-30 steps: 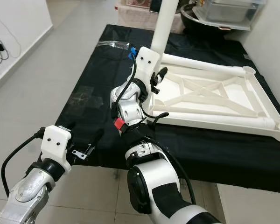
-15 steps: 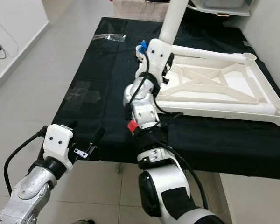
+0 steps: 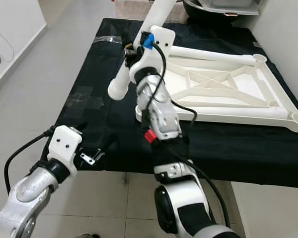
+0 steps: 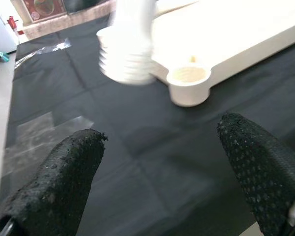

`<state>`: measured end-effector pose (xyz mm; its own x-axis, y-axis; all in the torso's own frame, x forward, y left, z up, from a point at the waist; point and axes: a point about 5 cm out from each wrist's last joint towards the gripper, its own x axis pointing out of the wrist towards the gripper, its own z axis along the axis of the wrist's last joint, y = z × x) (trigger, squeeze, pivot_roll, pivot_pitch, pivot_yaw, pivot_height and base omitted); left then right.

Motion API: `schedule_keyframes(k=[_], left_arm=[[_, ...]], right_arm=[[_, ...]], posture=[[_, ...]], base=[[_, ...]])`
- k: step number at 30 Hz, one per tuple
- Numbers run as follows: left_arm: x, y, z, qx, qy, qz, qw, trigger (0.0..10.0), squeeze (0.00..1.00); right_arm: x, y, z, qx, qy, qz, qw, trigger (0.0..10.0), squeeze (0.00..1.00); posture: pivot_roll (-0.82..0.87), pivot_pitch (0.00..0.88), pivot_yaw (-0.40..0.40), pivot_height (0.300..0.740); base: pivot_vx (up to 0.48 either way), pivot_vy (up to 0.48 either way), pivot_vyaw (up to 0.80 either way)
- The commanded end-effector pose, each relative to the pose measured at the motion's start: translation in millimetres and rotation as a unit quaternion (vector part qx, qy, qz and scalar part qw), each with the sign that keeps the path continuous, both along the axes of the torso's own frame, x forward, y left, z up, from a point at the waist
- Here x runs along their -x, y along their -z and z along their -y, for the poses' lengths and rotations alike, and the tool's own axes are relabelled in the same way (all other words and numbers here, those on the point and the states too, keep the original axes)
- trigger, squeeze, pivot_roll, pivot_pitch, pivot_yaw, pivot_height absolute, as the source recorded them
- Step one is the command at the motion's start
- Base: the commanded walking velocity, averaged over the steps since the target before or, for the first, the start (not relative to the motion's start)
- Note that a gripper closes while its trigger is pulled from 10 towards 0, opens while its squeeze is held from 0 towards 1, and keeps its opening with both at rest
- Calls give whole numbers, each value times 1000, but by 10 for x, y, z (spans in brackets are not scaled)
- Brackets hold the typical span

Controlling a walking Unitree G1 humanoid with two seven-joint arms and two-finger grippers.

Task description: Building children table

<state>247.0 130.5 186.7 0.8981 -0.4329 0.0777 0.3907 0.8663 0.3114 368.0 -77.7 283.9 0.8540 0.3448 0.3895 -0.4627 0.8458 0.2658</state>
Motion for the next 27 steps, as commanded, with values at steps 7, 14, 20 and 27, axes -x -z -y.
schedule_keyframes(k=[7,14,20,27], left_arm=[[-138,64,-87,-18,0,-32,999,10000,1000],[-231,128,-84,-25,5,-46,999,10000,0],[-286,154,-45,-29,12,-46,998,10000,0],[-308,128,19,-23,27,-40,999,10000,0]], right_arm=[[229,97,-89,2,-143,9,990,10000,0],[458,113,-184,-2,-241,14,970,10000,0],[584,133,-253,2,-284,13,959,10000,0],[657,204,-317,10,-308,3,951,10000,0]], posture=[[125,130,-25,740],[115,130,-23,740],[113,130,-24,740],[111,130,-24,740]], base=[[0,0,0],[0,0,0],[0,0,0],[0,0,0]])
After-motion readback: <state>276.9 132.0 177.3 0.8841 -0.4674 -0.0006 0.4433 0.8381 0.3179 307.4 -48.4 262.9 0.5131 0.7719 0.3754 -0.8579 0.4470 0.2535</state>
